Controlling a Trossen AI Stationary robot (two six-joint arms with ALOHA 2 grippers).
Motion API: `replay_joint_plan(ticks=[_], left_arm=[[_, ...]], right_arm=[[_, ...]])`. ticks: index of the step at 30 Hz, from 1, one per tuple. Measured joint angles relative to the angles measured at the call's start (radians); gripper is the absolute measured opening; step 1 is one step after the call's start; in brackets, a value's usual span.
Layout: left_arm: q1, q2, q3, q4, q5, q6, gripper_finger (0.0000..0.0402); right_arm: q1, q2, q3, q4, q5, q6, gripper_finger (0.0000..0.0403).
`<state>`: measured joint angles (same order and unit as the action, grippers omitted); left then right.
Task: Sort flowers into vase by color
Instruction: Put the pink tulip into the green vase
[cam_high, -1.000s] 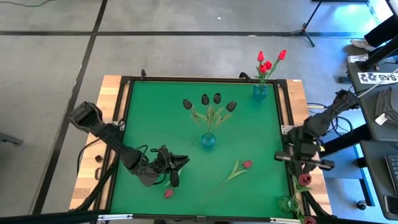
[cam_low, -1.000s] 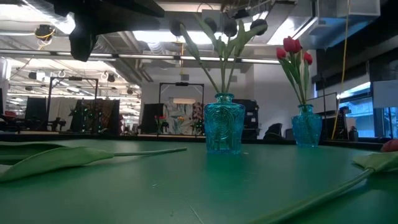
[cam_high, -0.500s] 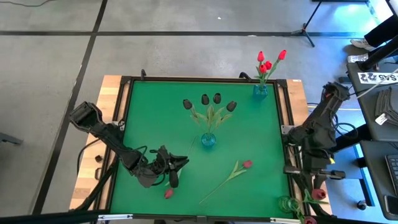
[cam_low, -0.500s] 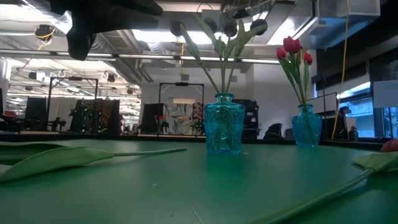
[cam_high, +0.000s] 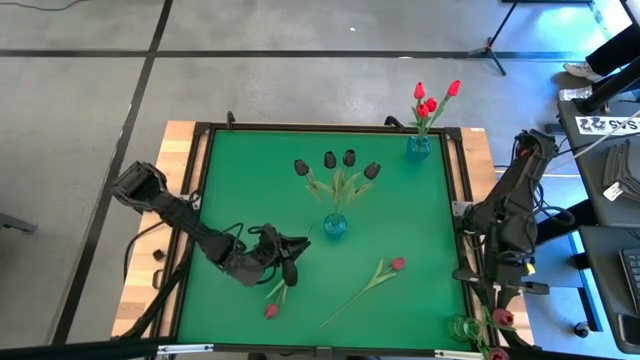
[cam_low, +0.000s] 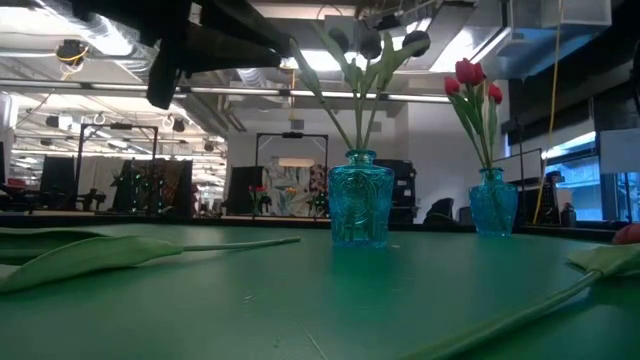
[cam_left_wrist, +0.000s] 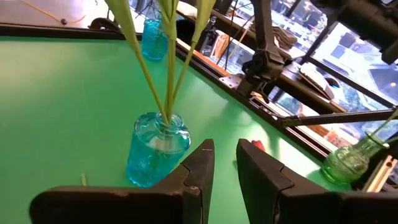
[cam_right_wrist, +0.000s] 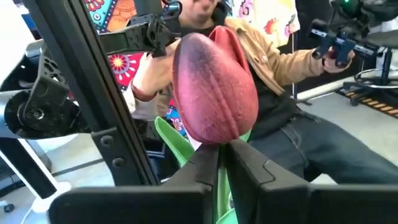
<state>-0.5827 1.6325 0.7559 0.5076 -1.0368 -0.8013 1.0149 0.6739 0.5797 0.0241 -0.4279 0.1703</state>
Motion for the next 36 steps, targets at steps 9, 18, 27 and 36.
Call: replay_joint_plan(ticks=[9, 18, 27, 36], left_arm=[[0.031, 0.0, 0.0, 0.01, 0.036, 0.017, 0.0066], [0.031, 0.0, 0.0, 0.068, 0.151, 0.072, 0.0066], [0.055, 0.0, 0.0, 0.138, 0.246, 0.177, 0.0073], [0.094, 0.05, 0.088, 0.14, 0.414, 0.311, 0.0143]], right_arm=[[0.0, 0.0, 0.001, -0.084, -0.002, 0.192, 0.0072], [0.0, -0.006, 0.001, -0.102, -0.009, 0.256, 0.0172], [-0.001, -0.033, 0.016, -0.119, 0.049, 0.388, 0.0212], [-0.001, -0.061, 0.101, -0.322, 0.217, 0.472, 0.0214]])
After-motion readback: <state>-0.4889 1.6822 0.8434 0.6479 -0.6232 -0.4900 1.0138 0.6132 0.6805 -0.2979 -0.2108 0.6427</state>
